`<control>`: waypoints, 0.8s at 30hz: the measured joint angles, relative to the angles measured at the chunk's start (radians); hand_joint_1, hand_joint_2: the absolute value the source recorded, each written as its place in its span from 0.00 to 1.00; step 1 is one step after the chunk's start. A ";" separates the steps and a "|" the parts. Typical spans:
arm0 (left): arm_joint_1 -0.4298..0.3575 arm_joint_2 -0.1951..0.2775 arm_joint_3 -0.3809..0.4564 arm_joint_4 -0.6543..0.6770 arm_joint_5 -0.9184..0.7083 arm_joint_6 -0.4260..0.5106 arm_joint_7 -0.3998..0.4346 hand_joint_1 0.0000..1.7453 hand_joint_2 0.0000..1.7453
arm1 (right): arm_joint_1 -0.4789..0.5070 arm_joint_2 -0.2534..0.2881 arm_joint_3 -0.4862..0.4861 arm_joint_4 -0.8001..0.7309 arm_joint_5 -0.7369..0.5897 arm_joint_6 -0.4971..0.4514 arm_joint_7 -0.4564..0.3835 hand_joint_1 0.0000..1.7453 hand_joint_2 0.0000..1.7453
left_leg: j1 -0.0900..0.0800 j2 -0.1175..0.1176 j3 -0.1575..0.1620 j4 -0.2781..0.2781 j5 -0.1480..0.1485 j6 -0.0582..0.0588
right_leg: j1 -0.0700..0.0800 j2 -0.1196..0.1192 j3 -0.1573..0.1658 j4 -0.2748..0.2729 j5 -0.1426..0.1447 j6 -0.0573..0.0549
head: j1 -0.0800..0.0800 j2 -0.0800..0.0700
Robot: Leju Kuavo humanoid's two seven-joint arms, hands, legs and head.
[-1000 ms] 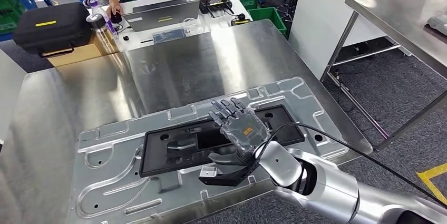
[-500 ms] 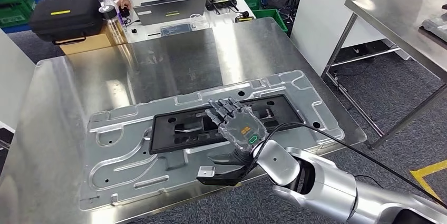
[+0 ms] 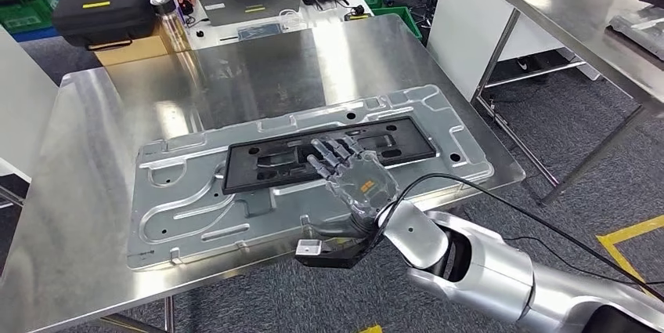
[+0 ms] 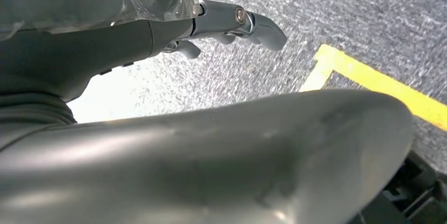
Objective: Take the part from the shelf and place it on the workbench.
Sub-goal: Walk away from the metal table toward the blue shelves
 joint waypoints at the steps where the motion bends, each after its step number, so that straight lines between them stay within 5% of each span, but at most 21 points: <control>1: 0.001 0.000 0.000 0.000 0.001 0.000 0.000 0.00 0.00 | 0.001 0.000 -0.001 0.000 -0.012 -0.002 0.009 0.00 0.00 | 0.002 -0.001 -0.014 0.032 -0.034 -0.007 | -0.002 -0.001 -0.010 -0.002 0.011 -0.008 | 0.000 0.000; 4: 0.002 0.000 0.001 0.000 0.009 0.004 0.000 0.00 0.00 | 0.016 0.001 -0.007 0.000 -0.057 -0.011 0.048 0.00 0.00 | 0.012 -0.002 -0.075 0.230 -0.181 -0.025 | -0.005 -0.002 -0.053 -0.002 0.046 -0.017 | -0.002 0.000; 6: 0.004 0.000 0.003 0.000 0.012 0.006 0.000 0.00 0.00 | 0.031 0.001 -0.012 0.000 -0.073 -0.016 0.060 0.00 0.00 | 0.017 -0.002 -0.079 0.314 -0.194 -0.032 | -0.005 -0.003 -0.083 -0.001 0.068 -0.014 | -0.002 0.000; 7: 0.004 0.000 0.004 0.000 0.013 0.007 0.000 0.00 0.00 | 0.038 0.001 -0.015 0.000 -0.082 -0.023 0.068 0.00 0.00 | 0.018 -0.002 -0.056 0.303 -0.169 -0.032 | -0.005 -0.003 -0.098 0.000 0.079 -0.011 | -0.002 0.000; 9: 0.004 0.000 0.005 0.000 0.016 0.010 0.000 0.00 0.00 | 0.060 0.001 -0.028 0.000 -0.111 -0.057 0.089 0.00 0.00 | 0.020 -0.002 0.043 0.182 -0.121 -0.028 | -0.005 -0.002 -0.122 0.000 0.099 -0.003 | -0.002 0.000; 11: 0.003 0.000 0.007 0.000 0.021 0.017 0.000 0.00 0.00 | 0.104 0.000 -0.052 0.001 -0.145 -0.129 0.113 0.00 0.00 | 0.016 -0.006 0.149 0.024 -0.123 -0.017 | -0.002 -0.004 -0.134 0.001 0.116 0.007 | -0.001 0.000; 12: 0.004 -0.001 0.007 0.000 0.025 0.022 0.000 0.00 0.00 | 0.135 -0.001 -0.069 0.004 -0.160 -0.177 0.120 0.00 0.00 | 0.012 -0.008 0.177 -0.020 -0.132 -0.011 | -0.001 -0.005 -0.136 0.000 0.125 0.013 | -0.001 0.000; 14: 0.011 -0.004 0.008 0.000 0.034 0.033 0.000 0.00 0.00 | 0.218 -0.002 -0.106 0.020 -0.189 -0.287 0.123 0.00 0.00 | 0.010 -0.010 0.178 -0.040 -0.129 0.004 | -0.001 -0.008 -0.139 -0.002 0.139 0.025 | 0.000 0.000; 15: 0.014 -0.006 0.008 0.000 0.039 0.038 0.000 0.00 0.00 | 0.266 -0.002 -0.125 0.037 -0.203 -0.346 0.115 0.00 0.00 | 0.010 -0.010 0.170 -0.039 -0.121 0.013 | -0.003 -0.007 -0.144 0.004 0.130 0.030 | 0.000 0.000; 17: 0.020 -0.009 0.010 0.000 0.046 0.047 -0.001 0.00 0.00 | 0.361 -0.001 -0.167 0.084 -0.229 -0.458 0.083 0.00 0.00 | 0.011 -0.010 0.149 -0.041 -0.098 0.031 | -0.006 -0.005 -0.171 0.071 0.058 0.039 | 0.001 0.000; 19: 0.024 -0.011 0.013 0.000 0.050 0.053 -0.002 0.00 0.00 | 0.434 0.000 -0.206 0.135 -0.239 -0.526 0.053 0.00 0.00 | 0.005 -0.009 0.122 -0.039 -0.076 0.041 | -0.007 -0.004 -0.214 0.212 -0.047 0.045 | 0.002 0.000; 20: 0.027 -0.012 0.014 0.000 0.050 0.054 -0.003 0.00 0.00 | 0.458 0.001 -0.222 0.157 -0.244 -0.541 0.049 0.00 0.00 | 0.001 -0.008 0.107 -0.037 -0.065 0.042 | -0.007 -0.003 -0.229 0.280 -0.074 0.046 | 0.002 0.000; 22: 0.030 -0.013 0.016 0.000 0.052 0.060 -0.003 0.00 0.00 | 0.500 0.006 -0.251 0.200 -0.277 -0.579 0.056 0.00 0.50 | -0.006 -0.005 0.078 -0.034 -0.044 0.045 | -0.006 -0.003 -0.212 0.327 -0.059 0.044 | 0.002 0.000; 24: 0.031 -0.014 0.020 0.000 0.062 0.070 -0.005 0.00 0.00 | 0.541 0.020 -0.290 0.262 -0.370 -0.674 0.035 0.00 1.00 | -0.010 -0.005 0.053 -0.031 -0.025 0.044 | -0.003 -0.003 -0.123 0.229 -0.008 0.033 | 0.002 0.000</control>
